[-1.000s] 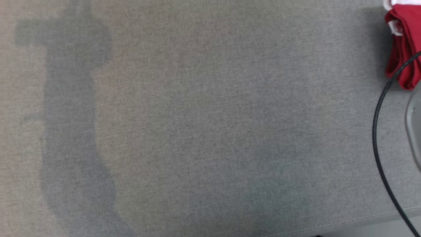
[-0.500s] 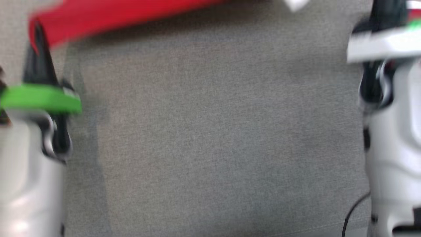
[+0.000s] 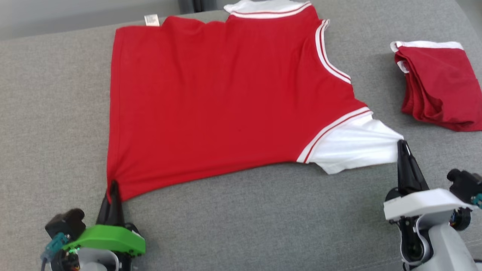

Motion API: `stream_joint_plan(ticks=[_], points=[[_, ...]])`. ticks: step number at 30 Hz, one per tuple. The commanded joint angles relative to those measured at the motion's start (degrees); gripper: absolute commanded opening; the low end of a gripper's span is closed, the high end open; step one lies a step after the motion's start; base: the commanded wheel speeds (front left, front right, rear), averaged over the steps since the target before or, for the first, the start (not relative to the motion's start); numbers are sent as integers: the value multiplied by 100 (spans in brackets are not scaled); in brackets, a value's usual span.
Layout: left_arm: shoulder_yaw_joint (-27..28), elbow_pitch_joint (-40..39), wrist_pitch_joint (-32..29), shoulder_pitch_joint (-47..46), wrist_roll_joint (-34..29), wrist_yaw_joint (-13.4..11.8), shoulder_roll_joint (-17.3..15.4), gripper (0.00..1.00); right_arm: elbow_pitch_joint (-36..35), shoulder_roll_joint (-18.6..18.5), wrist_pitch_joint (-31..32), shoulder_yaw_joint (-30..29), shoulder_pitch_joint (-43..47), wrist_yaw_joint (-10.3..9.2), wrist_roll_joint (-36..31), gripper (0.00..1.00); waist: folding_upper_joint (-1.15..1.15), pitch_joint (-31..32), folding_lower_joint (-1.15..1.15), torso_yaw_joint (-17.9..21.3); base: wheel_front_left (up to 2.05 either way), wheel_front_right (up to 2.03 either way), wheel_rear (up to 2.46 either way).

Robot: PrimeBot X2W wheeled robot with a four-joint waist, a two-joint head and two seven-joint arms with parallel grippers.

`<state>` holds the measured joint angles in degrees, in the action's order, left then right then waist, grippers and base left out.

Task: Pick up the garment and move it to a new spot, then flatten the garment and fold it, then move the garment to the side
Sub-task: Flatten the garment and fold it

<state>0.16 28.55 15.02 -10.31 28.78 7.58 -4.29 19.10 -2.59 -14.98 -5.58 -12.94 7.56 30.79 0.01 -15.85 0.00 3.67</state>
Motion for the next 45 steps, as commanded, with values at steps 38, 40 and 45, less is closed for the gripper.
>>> stream_joint_plan(ticks=[38, 40, 45], points=[[-514, -816, 20, 177, 301, -15, 118, 0, 209, -44, -25, 42, -565, -12, 401, 0, -1, 314, 0, -390, 0, 0, 0], [-521, -695, 19, -33, 335, -15, 118, 0, 370, -50, -25, 54, -828, -12, 296, 0, -1, 222, 0, -408, 0, 0, 0], [-657, -429, 19, -408, 269, -15, 120, 0, 799, -49, -25, 9, -1329, -12, -20, 0, -1, 45, 0, -447, 0, 0, 0]])
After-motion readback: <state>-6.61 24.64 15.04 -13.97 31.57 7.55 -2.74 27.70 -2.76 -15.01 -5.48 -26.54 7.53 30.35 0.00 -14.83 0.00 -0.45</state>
